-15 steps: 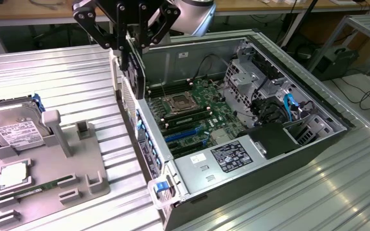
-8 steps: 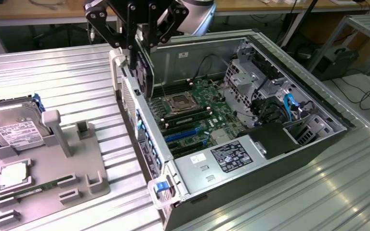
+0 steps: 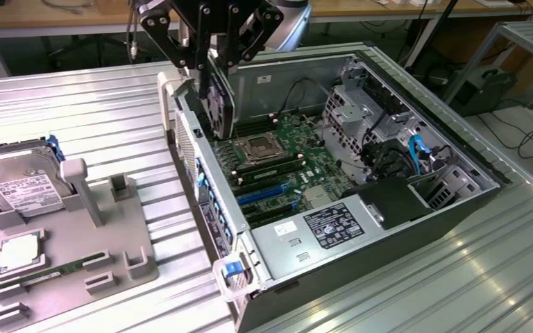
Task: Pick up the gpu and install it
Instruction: 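Pick up the gpu and move the gpu toward the slot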
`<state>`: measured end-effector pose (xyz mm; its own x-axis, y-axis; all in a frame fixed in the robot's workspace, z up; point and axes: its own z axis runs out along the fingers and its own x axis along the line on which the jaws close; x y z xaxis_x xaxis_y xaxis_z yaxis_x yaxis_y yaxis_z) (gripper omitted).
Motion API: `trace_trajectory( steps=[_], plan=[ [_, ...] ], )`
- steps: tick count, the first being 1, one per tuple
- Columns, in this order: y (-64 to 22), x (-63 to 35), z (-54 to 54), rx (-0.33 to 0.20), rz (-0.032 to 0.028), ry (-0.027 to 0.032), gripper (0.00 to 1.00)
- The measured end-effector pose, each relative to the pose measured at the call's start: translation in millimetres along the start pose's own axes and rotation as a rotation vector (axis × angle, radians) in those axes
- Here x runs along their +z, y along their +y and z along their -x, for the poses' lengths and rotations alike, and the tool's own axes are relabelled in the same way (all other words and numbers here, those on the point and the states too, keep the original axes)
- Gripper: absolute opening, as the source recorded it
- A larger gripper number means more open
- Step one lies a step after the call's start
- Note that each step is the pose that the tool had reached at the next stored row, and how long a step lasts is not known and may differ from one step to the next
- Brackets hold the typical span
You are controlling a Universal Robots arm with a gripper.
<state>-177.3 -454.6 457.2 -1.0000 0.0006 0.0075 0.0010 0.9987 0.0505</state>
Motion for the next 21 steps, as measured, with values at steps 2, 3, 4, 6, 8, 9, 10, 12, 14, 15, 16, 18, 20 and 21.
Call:
trace_trajectory(
  steps=[2,3,4,6,8,9,10,12,14,15,16,18,20,21],
  plan=[
    [0.0,0.1,4.0,0.000,0.0001,0.0000,0.27],
    [0.0,0.2,9.9,0.000,0.0000,0.0000,0.27],
    [0.0,0.3,13.6,0.000,0.0001,0.0000,0.27],
    [0.0,0.3,19.4,0.000,0.0001,0.0000,0.27],
    [0.0,0.3,24.9,0.000,0.0000,0.0000,0.27],
    [0.0,0.3,27.4,0.000,0.0001,0.0000,0.27],
    [0.0,0.3,29.7,0.000,0.0000,0.0000,0.27],
    [0.0,0.3,35.3,0.000,0.0000,0.0000,0.27],
    [0.0,0.3,40.0,0.000,0.0000,0.0000,0.27],
    [0.0,0.4,42.8,0.000,0.0001,0.0000,0.27],
    [0.0,0.4,45.9,0.000,0.0000,0.0000,0.27],
    [0.0,0.4,51.4,0.000,0.0000,0.0000,0.27],
    [0.0,0.4,57.2,0.000,0.0000,0.0000,0.27],
    [0.0,0.4,59.9,0.000,0.0000,0.0000,0.27]
  ],
)
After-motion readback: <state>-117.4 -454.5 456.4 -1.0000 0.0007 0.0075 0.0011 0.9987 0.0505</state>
